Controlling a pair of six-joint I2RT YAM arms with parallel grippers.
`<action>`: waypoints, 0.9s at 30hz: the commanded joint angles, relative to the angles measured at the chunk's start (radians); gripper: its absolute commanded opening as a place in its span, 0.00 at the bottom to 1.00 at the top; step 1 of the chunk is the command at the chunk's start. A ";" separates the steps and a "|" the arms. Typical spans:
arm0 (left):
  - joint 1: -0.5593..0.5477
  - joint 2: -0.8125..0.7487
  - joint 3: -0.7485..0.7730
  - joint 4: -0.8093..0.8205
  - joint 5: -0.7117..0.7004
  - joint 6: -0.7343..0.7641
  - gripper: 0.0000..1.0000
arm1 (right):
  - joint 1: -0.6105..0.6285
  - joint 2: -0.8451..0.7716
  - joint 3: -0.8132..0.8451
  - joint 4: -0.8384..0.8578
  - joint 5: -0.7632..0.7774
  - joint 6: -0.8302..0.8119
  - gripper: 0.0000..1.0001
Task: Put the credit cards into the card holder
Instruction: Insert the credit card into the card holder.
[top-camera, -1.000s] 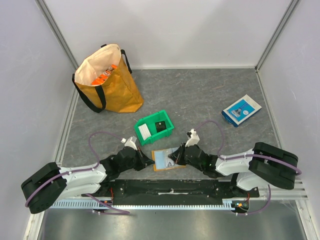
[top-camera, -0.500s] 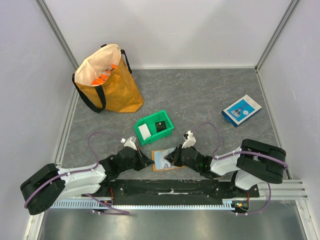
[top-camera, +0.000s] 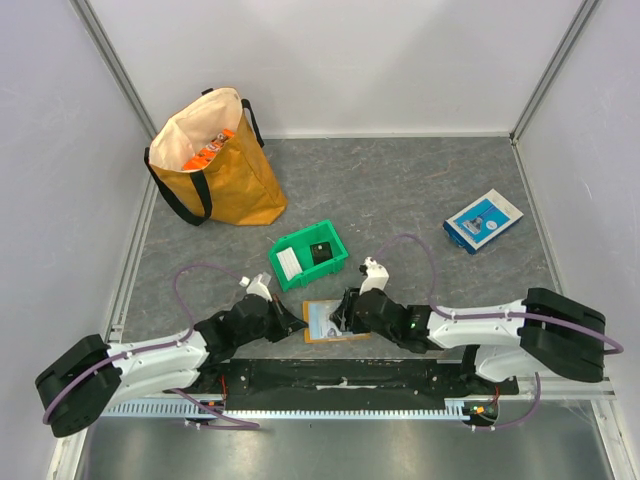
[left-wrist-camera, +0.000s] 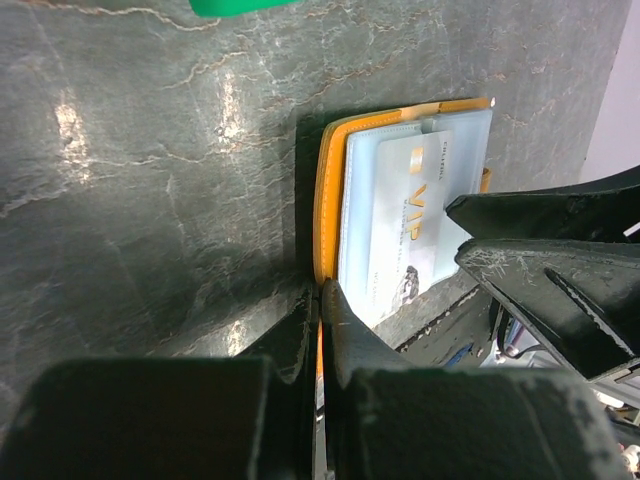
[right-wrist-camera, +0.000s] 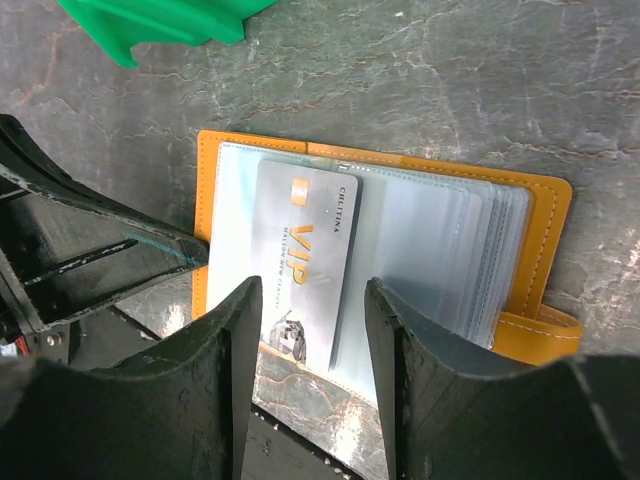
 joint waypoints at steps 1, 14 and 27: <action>-0.001 -0.016 -0.056 -0.019 -0.033 0.042 0.02 | 0.000 0.058 0.057 -0.094 -0.006 -0.044 0.52; -0.002 -0.020 -0.052 -0.019 -0.027 0.049 0.02 | 0.039 0.180 0.186 -0.040 -0.082 -0.107 0.38; -0.002 -0.094 -0.027 -0.097 -0.016 0.089 0.02 | 0.041 0.074 0.183 -0.075 -0.039 -0.180 0.51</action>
